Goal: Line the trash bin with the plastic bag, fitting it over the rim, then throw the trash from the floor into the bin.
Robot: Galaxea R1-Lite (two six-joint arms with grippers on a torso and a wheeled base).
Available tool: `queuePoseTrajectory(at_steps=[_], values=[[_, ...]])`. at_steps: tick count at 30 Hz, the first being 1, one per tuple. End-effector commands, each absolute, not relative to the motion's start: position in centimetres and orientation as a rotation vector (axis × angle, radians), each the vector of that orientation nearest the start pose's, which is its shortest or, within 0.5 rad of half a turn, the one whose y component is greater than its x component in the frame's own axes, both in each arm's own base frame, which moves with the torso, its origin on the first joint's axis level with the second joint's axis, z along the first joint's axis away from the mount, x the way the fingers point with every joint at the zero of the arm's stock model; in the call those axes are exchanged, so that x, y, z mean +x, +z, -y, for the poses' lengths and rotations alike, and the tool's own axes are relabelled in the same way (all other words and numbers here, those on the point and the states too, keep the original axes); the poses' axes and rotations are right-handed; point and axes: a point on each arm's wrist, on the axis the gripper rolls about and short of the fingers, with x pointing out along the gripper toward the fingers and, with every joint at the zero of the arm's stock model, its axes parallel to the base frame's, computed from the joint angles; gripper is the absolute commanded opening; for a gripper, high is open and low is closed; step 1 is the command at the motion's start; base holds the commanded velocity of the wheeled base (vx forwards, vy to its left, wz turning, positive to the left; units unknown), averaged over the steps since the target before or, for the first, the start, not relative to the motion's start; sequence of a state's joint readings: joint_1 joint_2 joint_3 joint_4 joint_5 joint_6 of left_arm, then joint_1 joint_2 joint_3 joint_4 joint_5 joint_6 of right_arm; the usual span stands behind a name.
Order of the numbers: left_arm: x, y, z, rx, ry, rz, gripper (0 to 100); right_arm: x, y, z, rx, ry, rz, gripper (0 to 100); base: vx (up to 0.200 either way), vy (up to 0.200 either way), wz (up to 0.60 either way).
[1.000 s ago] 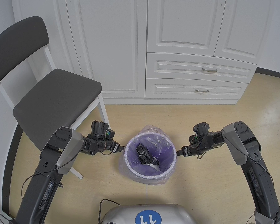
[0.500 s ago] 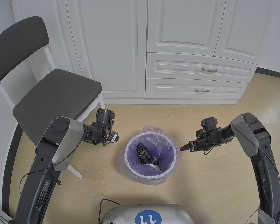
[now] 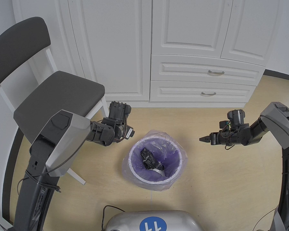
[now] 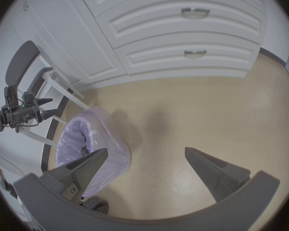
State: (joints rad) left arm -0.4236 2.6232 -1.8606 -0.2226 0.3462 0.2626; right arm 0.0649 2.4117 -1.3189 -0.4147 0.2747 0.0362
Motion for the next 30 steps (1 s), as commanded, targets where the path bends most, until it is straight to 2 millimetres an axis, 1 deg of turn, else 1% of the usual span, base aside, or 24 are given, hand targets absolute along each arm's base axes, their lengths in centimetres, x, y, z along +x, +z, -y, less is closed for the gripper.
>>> queuePoseTrajectory(at_steps=[1,2,3,5,6,7,8,9,11,12,14,17,18,20,22,23,24,25,26,27,30], values=[[46.2,8.7,21.1,0.402,-0.186,-0.388,100,42.8,4.9,-3.9,0.077,0.305,-0.564,100,0.0,0.0,0.0],[45.7,10.4,20.7,0.382,-0.196,-0.363,100,43.0,5.0,-4.2,0.036,0.27,-0.524,100,0.0,0.0,0.0],[45.5,10.9,20.6,0.374,-0.195,-0.356,100,43.1,5.3,-4.3,0.017,0.256,-0.505,100,0.0,0.0,0.0],[44.8,13.0,19.8,0.321,-0.201,-0.334,100,43.3,6.0,-4.2,-0.05,0.175,-0.463,100,0.0,0.0,0.0],[44.8,13.0,19.8,0.321,-0.201,-0.334,100,43.3,6.0,-4.2,-0.05,0.175,-0.463,100,0.0,0.0,0.0],[44.2,14.9,18.9,0.26,-0.213,-0.308,100,43.4,6.7,-4.4,-0.078,0.134,-0.421,100,0.0,0.0,0.0],[43.8,16.4,18.2,0.216,-0.221,-0.285,100,43.4,7.5,-4.4,-0.081,0.12,-0.378,100,0.0,0.0,0.0],[43.5,17.2,17.8,0.191,-0.224,-0.276,100,43.4,8.1,-4.4,-0.081,0.115,-0.348,100,0.0,0.0,0.0],[42.6,19.2,16.2,0.14,-0.22,-0.252,100,43.6,9.8,-4.0,-0.071,0.096,-0.243,100,0.0,0.0,0.0],[42.6,19.2,16.2,0.14,-0.22,-0.252,100,43.6,9.8,-4.0,-0.071,0.096,-0.243,100,0.0,0.0,0.0],[41.4,22.0,13.8,0.111,-0.194,-0.197,100,43.8,12.8,-2.8,-0.063,0.069,-0.102,100,0.0,0.0,0.0],[40.3,24.8,11.8,0.076,-0.161,-0.105,100,43.3,16.3,-1.5,-0.05,0.042,0.023,100,0.0,0.0,0.0],[40.1,25.4,11.4,0.068,-0.154,-0.088,100,43.1,17.1,-1.3,-0.047,0.036,0.042,100,0.0,0.0,0.0],[39.1,27.3,10.0,0.055,-0.14,-0.036,100,41.8,20.1,-0.3,-0.021,0.014,0.104,100,0.0,0.0,0.0],[38.1,29.2,9.2,0.048,-0.146,0.002,100,40.5,22.5,0.5,-0.006,-0.002,0.144,100,0.0,0.0,0.0],[37.6,29.9,8.9,0.045,-0.148,0.019,100,39.9,23.4,0.6,-0.005,-0.006,0.153,100,0.0,0.0,0.0],[37.6,29.9,8.9,0.045,-0.148,0.019,100,39.9,23.4,0.6,-0.005,-0.006,0.153,100,0.0,0.0,0.0],[36.3,31.6,8.4,0.042,-0.146,0.051,100,38.4,25.8,0.9,-0.004,-0.012,0.175,100,0.0,0.0,0.0],[35.2,32.7,8.1,0.042,-0.149,0.055,100,37.4,27.1,0.8,-0.003,-0.012,0.179,100,0.0,0.0,0.0],[34.4,33.4,7.9,0.043,-0.154,0.052,100,36.8,27.9,0.8,-0.002,-0.012,0.184,100,0.0,0.0,0.0],[31.4,35.8,7.3,0.046,-0.169,0.038,100,34.0,31.0,0.8,0.003,-0.012,0.201,100,0.0,0.0,0.0]])
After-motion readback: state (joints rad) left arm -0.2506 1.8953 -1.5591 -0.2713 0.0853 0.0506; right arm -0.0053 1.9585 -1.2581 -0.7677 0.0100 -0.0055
